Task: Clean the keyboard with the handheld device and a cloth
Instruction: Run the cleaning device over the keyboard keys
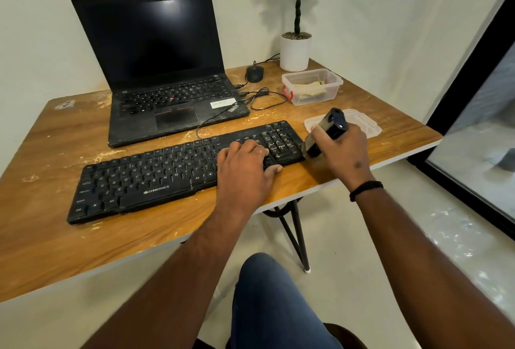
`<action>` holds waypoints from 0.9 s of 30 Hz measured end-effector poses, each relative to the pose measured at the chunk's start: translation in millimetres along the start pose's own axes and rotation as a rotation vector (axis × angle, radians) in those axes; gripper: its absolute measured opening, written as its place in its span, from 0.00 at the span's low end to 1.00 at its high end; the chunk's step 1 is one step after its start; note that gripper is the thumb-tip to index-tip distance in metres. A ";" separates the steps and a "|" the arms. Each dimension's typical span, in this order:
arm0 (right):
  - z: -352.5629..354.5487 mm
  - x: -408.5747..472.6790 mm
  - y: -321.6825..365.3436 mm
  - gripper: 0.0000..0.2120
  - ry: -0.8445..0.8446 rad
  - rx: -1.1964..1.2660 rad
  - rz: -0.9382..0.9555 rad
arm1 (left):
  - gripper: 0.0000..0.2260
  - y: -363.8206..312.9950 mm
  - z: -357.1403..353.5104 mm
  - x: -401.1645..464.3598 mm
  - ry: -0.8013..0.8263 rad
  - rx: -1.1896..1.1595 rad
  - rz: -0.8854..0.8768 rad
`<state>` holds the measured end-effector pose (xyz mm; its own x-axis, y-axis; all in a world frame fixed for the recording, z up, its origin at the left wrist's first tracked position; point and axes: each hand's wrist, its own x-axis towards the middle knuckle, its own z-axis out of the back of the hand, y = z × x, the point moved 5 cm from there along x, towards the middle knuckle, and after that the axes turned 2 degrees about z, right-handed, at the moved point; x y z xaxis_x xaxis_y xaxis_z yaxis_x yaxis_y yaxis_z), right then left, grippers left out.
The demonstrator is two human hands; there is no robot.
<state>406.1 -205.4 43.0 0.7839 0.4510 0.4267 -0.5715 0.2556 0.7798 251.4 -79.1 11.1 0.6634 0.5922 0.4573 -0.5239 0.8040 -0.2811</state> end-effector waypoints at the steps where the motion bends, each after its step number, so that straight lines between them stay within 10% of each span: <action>1: 0.1 0.7 0.9 0.13 -0.008 -0.018 0.001 | 0.23 0.0 -0.2 0.1 0.002 0.003 0.001; 13: -18.0 3.2 20.3 0.13 0.300 -0.080 0.057 | 0.22 0.7 -0.9 1.2 0.002 0.005 0.001; 19: -10.8 46.9 7.7 0.11 0.070 -0.018 0.038 | 0.23 0.4 -0.8 0.5 0.009 0.010 -0.001; 27: -47.4 67.7 14.8 0.07 0.421 -0.012 0.059 | 0.23 0.4 -2.2 1.1 0.014 0.018 0.004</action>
<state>439.2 -130.6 61.7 0.5834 0.7745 0.2445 -0.6174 0.2273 0.7531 253.1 -78.0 9.7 0.6685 0.5963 0.4444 -0.5363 0.8005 -0.2675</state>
